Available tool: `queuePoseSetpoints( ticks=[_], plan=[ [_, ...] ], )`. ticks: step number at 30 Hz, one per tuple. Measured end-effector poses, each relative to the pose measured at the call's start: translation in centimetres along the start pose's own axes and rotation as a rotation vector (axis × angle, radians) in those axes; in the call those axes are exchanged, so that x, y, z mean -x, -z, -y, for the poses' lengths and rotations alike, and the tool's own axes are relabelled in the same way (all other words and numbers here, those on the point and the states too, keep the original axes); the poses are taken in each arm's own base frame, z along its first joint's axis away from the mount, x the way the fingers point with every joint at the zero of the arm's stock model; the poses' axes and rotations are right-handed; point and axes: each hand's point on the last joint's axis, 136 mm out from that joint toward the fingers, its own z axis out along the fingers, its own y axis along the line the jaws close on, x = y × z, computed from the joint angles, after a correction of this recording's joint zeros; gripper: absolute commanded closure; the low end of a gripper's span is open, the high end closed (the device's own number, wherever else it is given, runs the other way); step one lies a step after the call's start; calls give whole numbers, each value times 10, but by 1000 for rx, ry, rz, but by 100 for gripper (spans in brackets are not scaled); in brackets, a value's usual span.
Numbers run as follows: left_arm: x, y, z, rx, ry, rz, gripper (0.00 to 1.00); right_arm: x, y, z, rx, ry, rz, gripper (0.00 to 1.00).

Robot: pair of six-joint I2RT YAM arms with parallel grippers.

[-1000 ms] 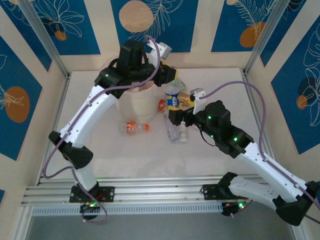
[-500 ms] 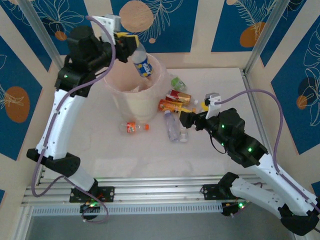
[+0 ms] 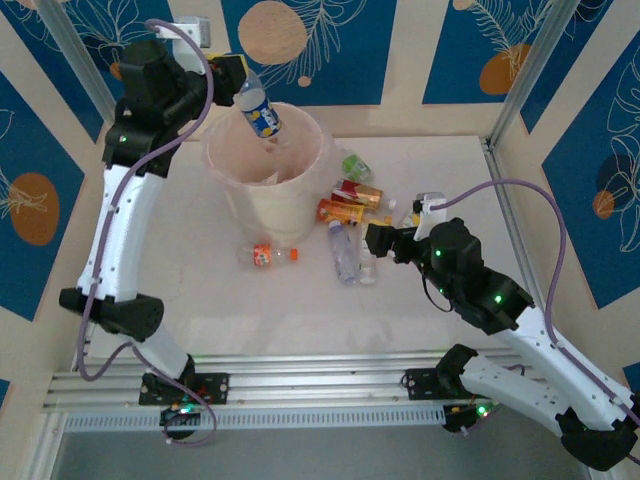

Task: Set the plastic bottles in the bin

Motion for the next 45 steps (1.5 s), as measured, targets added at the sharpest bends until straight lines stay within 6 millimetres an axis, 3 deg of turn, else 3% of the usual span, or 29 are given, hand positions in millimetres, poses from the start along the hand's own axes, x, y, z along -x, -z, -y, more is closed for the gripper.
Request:
queuePoseSetpoints(
  ticks=[5,10,16,21,26,32,39,45],
  plan=[
    [-36,-37,-11,-7,30,-126,85,-10,-4,9,-52,-5,-39,1],
    [-89,-65,-25,-5,73,-281,84,-14,-4,17,-91,-19,-53,1],
    [-130,-76,-34,2,110,-402,81,-19,-4,35,-175,-64,-70,1],
    [-155,-82,-41,15,127,-473,72,-27,-6,53,-261,-109,-112,1],
    [-178,-88,-47,25,144,-537,54,-35,-6,70,-334,-162,-148,1],
    [-185,-90,-52,46,141,-556,33,-46,-2,99,-449,-266,-188,1],
    [-185,-87,-63,105,114,-557,17,-61,-3,124,-534,-393,-255,1],
    [-173,-79,-62,122,101,-533,0,-82,-9,139,-596,-459,-350,1]
  ],
)
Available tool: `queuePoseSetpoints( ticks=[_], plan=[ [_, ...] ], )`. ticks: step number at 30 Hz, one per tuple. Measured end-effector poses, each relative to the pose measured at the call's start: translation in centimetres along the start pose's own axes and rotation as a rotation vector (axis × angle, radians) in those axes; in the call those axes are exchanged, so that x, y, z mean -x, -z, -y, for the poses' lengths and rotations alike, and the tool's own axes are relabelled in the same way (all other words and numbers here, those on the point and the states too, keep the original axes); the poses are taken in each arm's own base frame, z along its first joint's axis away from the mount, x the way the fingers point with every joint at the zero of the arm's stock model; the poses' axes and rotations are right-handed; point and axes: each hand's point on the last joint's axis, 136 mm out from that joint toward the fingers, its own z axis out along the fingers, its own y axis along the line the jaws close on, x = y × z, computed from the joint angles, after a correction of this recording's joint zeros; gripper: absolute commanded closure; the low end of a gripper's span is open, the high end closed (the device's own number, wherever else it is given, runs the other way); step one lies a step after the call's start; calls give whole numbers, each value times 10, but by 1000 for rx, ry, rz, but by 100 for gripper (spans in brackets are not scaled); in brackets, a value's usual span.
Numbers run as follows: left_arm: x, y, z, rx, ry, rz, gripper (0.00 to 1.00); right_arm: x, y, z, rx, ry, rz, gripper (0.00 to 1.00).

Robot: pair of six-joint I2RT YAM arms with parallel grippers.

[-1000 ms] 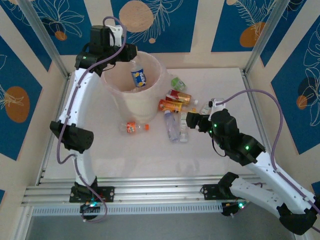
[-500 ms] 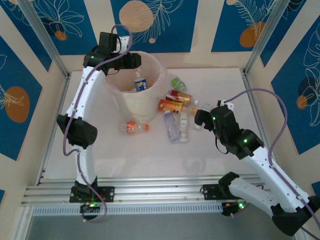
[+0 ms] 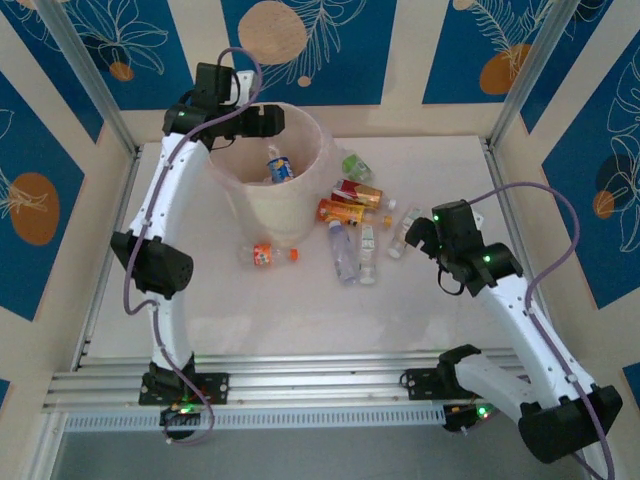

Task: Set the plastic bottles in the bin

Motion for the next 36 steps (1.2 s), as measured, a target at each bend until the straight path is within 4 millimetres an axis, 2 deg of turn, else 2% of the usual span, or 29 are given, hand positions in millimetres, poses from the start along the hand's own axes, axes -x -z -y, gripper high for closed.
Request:
queuePoseSetpoints(
  ticks=[3,11,14,18,22,28,36],
  plan=[
    [3,19,5,-6,-5,25,0,-5,-15,7,-46,-21,-58,1],
    [7,96,25,-35,-17,157,1,-14,-57,11,-117,-55,-198,3],
    [-2,123,27,-37,-13,212,1,-14,-72,3,-120,-51,-241,6],
    [-21,146,22,-11,11,259,0,-15,-92,-7,-116,-43,-277,8],
    [-35,162,13,29,41,300,0,-14,-110,-15,-121,-24,-305,7],
    [-38,181,7,62,63,358,0,-4,-138,-33,-114,15,-321,6],
    [-38,183,4,79,76,375,0,4,-177,-45,-132,52,-352,7]
  ],
)
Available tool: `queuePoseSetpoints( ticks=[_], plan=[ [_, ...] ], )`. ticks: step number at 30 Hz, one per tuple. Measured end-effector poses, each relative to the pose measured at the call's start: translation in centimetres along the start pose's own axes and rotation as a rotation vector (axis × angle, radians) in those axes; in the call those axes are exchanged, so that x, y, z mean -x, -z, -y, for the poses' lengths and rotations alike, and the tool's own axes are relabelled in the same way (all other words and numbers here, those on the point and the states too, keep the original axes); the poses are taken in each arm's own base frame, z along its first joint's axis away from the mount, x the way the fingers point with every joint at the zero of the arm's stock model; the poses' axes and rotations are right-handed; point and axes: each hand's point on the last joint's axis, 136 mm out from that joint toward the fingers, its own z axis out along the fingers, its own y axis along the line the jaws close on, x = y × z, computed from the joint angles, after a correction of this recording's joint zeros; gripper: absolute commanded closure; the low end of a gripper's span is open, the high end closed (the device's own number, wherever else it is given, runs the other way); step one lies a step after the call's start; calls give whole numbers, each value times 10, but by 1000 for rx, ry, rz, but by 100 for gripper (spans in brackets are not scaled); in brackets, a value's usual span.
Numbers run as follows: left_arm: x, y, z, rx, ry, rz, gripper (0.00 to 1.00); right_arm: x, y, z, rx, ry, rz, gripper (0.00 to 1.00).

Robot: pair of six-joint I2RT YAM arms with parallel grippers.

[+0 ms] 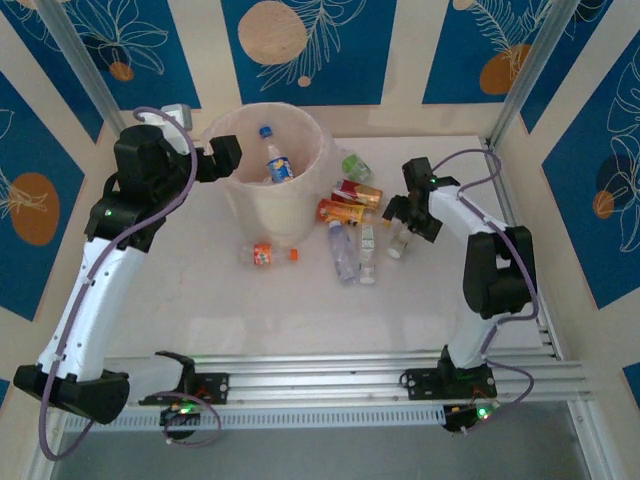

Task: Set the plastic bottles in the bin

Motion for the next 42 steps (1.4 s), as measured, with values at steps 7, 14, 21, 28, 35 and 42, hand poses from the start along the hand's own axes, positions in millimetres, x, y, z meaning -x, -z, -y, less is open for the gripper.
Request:
queuePoseSetpoints(
  ticks=[7,14,21,28,35,42],
  plan=[
    [-2,-6,-1,2,0,-8,0,8,-18,4,-28,2,-25,14],
    [-10,-18,-4,8,3,-39,0,8,-25,18,-37,-18,-35,23],
    [-11,-21,-4,9,3,-42,0,-2,-34,30,-57,-19,-70,25],
    [-12,-22,-3,5,3,-46,0,-2,-37,28,-40,-13,-66,30],
    [-13,-23,-2,-1,3,-52,0,-9,-46,31,-48,-11,-83,28],
    [-18,-29,-2,-10,5,-71,0,-14,-52,35,-71,2,-94,47]
  ],
)
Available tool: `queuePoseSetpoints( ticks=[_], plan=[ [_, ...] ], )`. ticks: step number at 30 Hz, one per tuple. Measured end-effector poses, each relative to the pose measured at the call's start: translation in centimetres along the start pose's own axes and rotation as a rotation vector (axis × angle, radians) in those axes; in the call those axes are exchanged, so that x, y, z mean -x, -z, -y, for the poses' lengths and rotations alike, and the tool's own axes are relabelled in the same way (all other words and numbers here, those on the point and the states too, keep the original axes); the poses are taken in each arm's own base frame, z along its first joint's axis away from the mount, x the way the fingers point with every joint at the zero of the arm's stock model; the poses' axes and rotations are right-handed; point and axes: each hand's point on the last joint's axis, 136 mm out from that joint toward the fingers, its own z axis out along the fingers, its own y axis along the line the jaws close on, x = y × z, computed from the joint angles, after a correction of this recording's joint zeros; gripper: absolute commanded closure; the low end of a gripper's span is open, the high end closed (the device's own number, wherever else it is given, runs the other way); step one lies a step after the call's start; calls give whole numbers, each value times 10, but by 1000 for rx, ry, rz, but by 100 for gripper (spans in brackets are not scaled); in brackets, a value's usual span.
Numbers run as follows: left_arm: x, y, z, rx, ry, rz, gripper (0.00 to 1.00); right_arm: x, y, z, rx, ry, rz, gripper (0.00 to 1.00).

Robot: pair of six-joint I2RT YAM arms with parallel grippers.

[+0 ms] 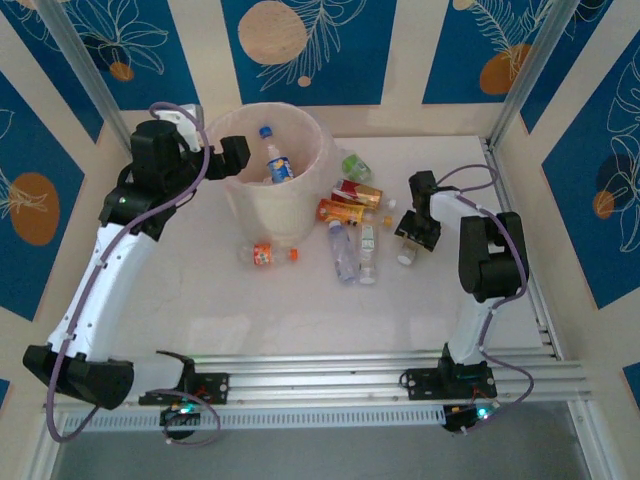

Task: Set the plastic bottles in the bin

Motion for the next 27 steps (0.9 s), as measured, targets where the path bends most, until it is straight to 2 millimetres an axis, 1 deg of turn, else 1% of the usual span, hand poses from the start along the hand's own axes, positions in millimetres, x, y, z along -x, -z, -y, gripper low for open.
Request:
queuePoseSetpoints(
  ticks=[1,3,5,8,11,15,16,18,20,23,25,27],
  plan=[
    [0,-1,0,-1,0,-3,0,0,0,0,0,6,5,49],
    [0,-3,2,-12,0,-9,0,-1,1,-1,0,20,14,50],
    [0,-5,5,-26,0,-15,0,-5,6,-2,4,40,24,51],
    [0,-7,9,-48,0,-23,1,-7,26,-7,26,74,67,52],
    [-2,-7,12,-67,0,-32,0,-1,64,-18,81,113,160,53],
    [-3,-7,18,-99,1,-40,0,3,124,-34,184,172,312,54],
    [-3,-7,20,-110,1,-42,0,2,141,-38,215,191,353,54],
    [-3,-7,24,-133,5,-48,0,-4,166,-45,272,233,422,54],
    [-3,-9,32,-165,3,-54,0,-13,190,-53,330,284,484,55],
    [-4,-13,51,-226,-10,-69,0,-27,222,-65,417,352,570,55],
    [-6,-14,71,-282,-27,-84,0,-35,242,-72,474,391,626,55],
    [-9,-15,95,-345,-48,-98,0,-42,258,-78,520,425,672,55]
  ],
)
